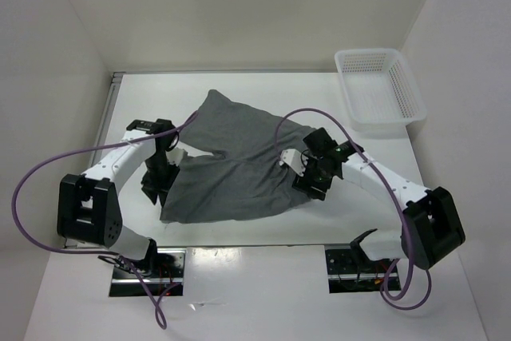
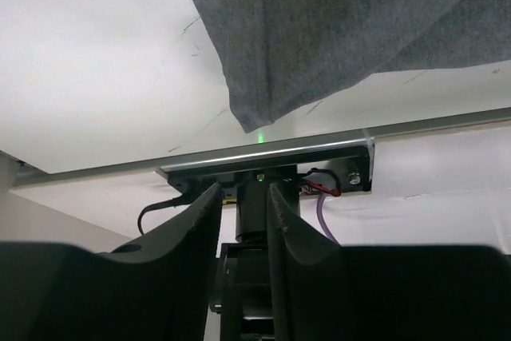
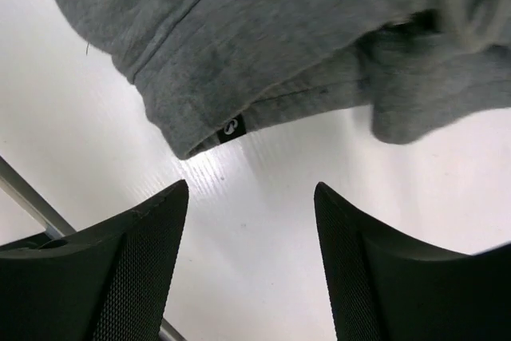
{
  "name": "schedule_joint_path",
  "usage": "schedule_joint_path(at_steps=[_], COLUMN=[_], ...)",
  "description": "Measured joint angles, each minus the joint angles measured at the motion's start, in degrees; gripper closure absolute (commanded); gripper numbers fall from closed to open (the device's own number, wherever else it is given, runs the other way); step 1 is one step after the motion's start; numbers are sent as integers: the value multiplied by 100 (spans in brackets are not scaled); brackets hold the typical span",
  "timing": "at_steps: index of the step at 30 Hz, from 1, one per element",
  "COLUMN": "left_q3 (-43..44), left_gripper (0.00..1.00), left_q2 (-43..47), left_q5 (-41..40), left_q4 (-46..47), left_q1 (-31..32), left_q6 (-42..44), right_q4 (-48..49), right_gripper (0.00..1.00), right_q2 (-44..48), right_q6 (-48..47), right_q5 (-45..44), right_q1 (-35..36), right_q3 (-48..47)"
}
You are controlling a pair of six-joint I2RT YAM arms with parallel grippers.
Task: Fold and stack the shorts
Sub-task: Flatten the shorts out
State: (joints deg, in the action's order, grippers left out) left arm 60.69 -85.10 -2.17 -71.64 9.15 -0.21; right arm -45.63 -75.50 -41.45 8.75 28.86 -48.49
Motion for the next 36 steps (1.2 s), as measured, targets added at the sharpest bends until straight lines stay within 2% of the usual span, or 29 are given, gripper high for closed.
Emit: schedule_joint_path(at_steps=[2,5,9,11,12,15,21,22,28,34,36], left_q3=[35,229,881,1266,1429,1941,3303,3606,5143,4546,4409], left_gripper=[61,61,60,56,55,50,36,36,35,32,37], left_q2=[-2,-92,-507,-848,-1032,-1672,-2669,-2802,-3829,-4465,-4398], left_q5=[-55,-142,-315,-374,-396,-402,-170,-83,155,273,330], left_q4=[4,4,269,555,739,1204,1950,2094,2651,2649,2656], left_q1=[-44,-164,-374,-455,-474,-511,-514,-514,-492,-487,-487], left_q6=[2,2,2,0,0,0,4,7,0,0,0], right_q4=[-79,-66,258,527,723,1276,2105,2238,2551,2531,2533], right_gripper=[29,39,50,49,44,44,44,40,38,36,35], right_q2=[2,2,-55,-199,-308,-750,-1923,-2055,-2800,-3407,-3550], right_q6=[13,136,525,833,1047,1725,3298,3469,4100,4277,4312], right_q5=[-48,-24,24,-39,-98,-426,-767,-791,-780,-785,-782], right_q1=[0,-83,-555,-785,-876,-1097,-1685,-1757,-1849,-1843,-1856], right_q3=[-205,-570,-824,-861,-881,-1064,-2330,-2494,-3049,-3215,-3281])
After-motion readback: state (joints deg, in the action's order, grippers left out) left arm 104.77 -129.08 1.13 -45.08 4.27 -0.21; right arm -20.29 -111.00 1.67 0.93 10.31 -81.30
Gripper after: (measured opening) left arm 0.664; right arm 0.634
